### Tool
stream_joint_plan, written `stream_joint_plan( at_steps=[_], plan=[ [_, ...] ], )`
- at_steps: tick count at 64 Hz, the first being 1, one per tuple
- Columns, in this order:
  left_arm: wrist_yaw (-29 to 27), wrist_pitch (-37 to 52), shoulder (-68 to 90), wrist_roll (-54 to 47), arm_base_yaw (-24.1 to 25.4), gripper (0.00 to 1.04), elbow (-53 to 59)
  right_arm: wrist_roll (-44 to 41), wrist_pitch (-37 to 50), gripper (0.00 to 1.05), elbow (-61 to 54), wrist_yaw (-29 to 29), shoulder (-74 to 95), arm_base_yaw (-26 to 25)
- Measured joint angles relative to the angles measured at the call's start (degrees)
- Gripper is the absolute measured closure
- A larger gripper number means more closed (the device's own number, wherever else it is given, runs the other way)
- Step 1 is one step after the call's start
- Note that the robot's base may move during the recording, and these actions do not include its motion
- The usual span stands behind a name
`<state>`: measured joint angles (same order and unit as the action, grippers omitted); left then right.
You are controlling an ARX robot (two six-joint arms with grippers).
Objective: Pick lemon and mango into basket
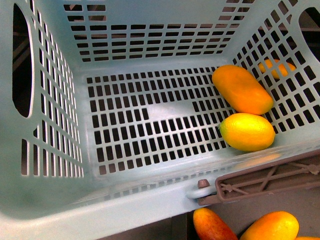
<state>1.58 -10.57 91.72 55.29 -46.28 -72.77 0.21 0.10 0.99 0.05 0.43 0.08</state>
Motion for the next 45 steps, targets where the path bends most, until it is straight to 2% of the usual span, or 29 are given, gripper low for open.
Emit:
stream_joint_plan(
  at_steps=[3, 25, 27, 32, 33, 34, 38, 42, 45],
  plan=[
    [0.00, 0.00, 0.00, 0.09, 0.00, 1.00, 0.00, -0.04, 0.00, 0.98, 0.00, 0.00, -0.02, 0.00],
    [-0.07, 0.00, 0.00, -0.04, 0.00, 1.00, 0.00, -0.04, 0.00, 0.39, 0.00, -0.02, -0.04, 0.00],
    [-3.17, -1.57, 0.44, -0.28, -0.46, 1.00, -0.52, -0.04, 0.00, 0.33, 0.00, -0.02, -0.07, 0.00],
    [-24.74, -16.66, 4.72, 0.15, -2.54, 1.00, -7.58, -0.04, -0.02, 0.20, 0.00, -0.13, -0.07, 0.00],
    [-27.15, -17.81, 5.25, 0.15, -2.67, 1.00, -8.00, -0.04, -0.02, 0.18, 0.00, -0.13, -0.04, 0.00],
    [-31.80, -19.08, 6.10, 0.00, -2.86, 1.00, -8.33, -0.04, -0.02, 0.14, 0.00, -0.13, -0.07, 0.00],
    [-42.71, -18.36, 7.96, -0.87, -2.21, 1.00, -8.04, -0.02, -0.02, 0.07, 0.00, -0.07, -0.07, 0.00],
    [-48.87, -15.10, 8.90, -0.83, 0.39, 1.00, -7.39, -0.04, -0.02, 0.09, 0.00, 0.07, -0.09, 0.00],
    [-50.58, -12.76, 8.96, -0.94, 2.99, 1.00, -6.80, -0.02, -0.02, 0.09, 0.00, 0.13, -0.09, 0.00]
  ],
)
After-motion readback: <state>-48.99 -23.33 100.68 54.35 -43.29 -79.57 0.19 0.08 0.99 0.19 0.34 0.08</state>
